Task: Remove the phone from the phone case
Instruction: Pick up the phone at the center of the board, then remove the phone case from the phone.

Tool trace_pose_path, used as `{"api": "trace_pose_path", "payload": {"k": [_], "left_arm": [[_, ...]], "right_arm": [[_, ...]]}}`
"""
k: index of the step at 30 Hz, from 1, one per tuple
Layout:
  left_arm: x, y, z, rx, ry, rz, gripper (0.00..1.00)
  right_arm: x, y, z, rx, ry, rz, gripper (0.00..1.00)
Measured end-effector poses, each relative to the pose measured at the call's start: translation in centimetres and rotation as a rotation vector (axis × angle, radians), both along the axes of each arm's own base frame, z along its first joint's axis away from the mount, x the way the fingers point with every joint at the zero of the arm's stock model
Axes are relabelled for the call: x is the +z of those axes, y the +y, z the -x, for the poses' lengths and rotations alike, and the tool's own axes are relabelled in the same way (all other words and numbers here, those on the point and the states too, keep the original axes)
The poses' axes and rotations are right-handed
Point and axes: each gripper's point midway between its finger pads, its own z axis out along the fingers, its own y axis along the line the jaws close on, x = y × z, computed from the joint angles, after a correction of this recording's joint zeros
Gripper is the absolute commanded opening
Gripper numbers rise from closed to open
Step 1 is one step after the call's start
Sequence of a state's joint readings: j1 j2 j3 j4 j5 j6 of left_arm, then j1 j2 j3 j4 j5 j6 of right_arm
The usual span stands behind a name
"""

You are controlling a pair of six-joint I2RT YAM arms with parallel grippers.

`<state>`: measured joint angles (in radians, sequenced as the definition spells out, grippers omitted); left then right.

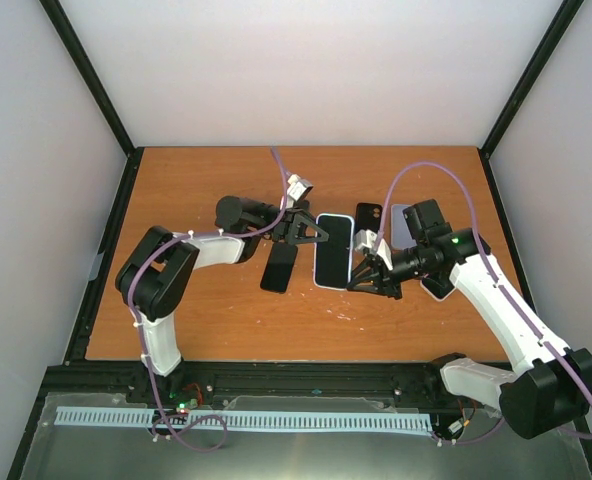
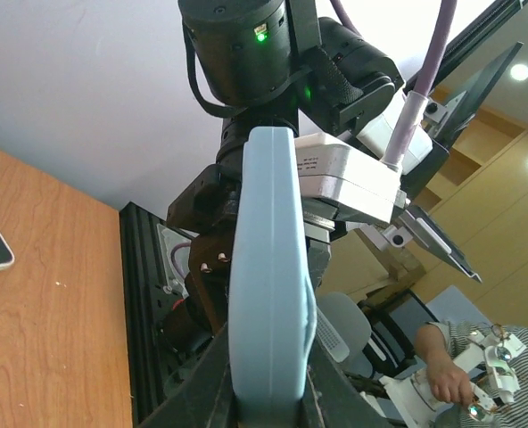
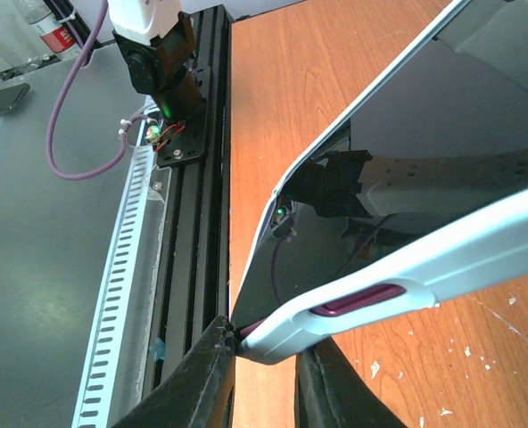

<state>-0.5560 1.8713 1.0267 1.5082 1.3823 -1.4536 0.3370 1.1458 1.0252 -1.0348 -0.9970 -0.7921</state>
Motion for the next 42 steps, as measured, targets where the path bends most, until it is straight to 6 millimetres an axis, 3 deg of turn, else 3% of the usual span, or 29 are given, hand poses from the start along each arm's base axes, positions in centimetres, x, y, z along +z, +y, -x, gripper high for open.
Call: {"api": "trace_pose_path", "payload": {"k": [14,23,29,42], "left_arm": [[0.5,-0.1,0.2,-0.037,0.071,-0.044,0.00],[0.3,-0.1,0.2,-0.047,0.184,-0.093,0.00],[0.3,-0.1,0.2,-0.049,0.194,-0.098,0.00],[0.0,0.0,0.2,-0.048,0.207,-0.105,0.00]], "right_arm": [[0.3,0.2,-0.1,0.030,-0.037,0.031,0.10],[-0.4,0.1,-1.0,0.040,-0.084,0.079,0.13],[-0.6,0.1,-1.3,0.051,-0.118,0.097,0.20],[-1.4,0.1,-2.1,0.046,-0.125,0.130,0.20]]}}
